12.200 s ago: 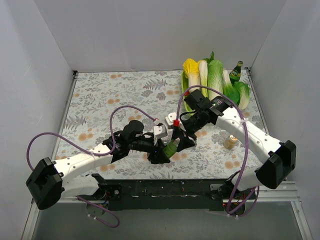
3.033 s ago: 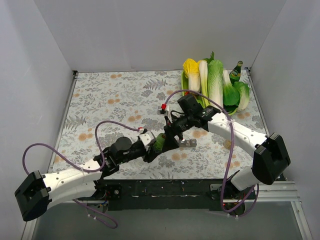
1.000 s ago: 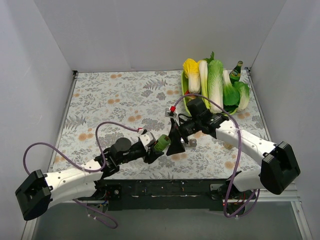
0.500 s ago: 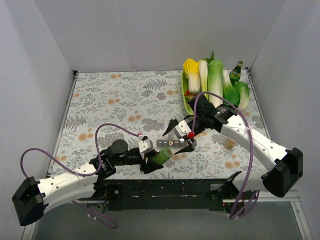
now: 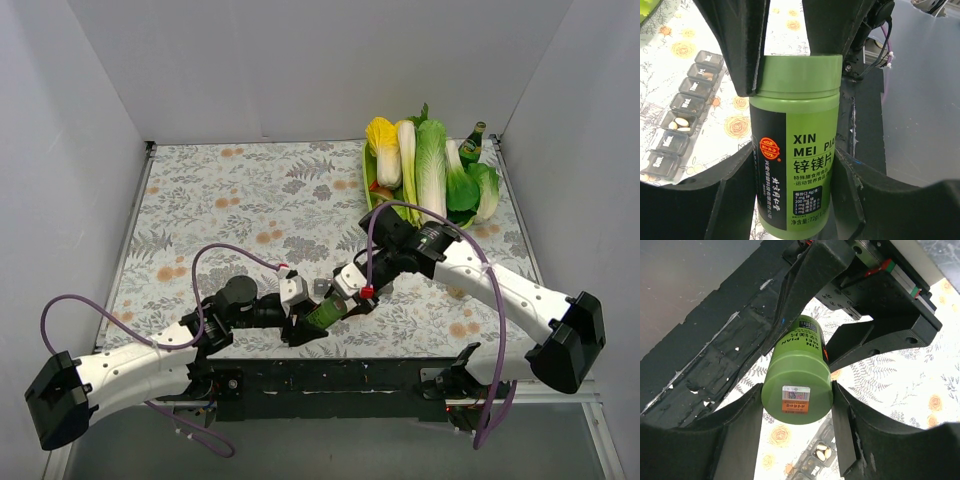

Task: Sort the pills into containers

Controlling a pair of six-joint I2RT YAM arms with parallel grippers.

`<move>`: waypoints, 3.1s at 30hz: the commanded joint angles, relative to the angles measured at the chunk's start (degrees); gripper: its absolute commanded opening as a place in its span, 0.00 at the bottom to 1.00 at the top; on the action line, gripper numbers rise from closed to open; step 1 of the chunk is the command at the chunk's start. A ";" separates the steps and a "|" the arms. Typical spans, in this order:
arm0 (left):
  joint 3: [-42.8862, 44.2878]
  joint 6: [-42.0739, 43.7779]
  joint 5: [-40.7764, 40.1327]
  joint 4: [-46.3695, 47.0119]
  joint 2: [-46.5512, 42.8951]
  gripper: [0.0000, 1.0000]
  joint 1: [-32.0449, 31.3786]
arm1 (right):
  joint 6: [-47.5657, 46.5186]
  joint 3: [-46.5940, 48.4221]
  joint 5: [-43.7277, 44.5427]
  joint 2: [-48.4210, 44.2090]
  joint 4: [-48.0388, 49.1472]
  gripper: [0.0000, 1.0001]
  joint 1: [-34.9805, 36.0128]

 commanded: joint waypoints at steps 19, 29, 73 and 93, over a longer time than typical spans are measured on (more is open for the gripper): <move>3.45 0.89 -13.26 4.95 0.66 0.49 0.03 | 58.83 -9.95 -0.11 -3.79 23.16 0.12 -5.28; 2.57 -0.43 -14.49 0.74 -3.91 0.93 0.12 | 45.21 -10.38 4.53 -7.56 12.72 0.09 -9.41; 5.64 -34.35 -15.55 -7.79 11.44 0.96 18.57 | 4.79 5.18 17.13 3.86 -13.96 0.93 -34.66; 13.11 -29.80 -2.89 -4.27 30.00 0.34 22.09 | 43.44 16.42 10.87 30.91 12.09 0.53 -19.70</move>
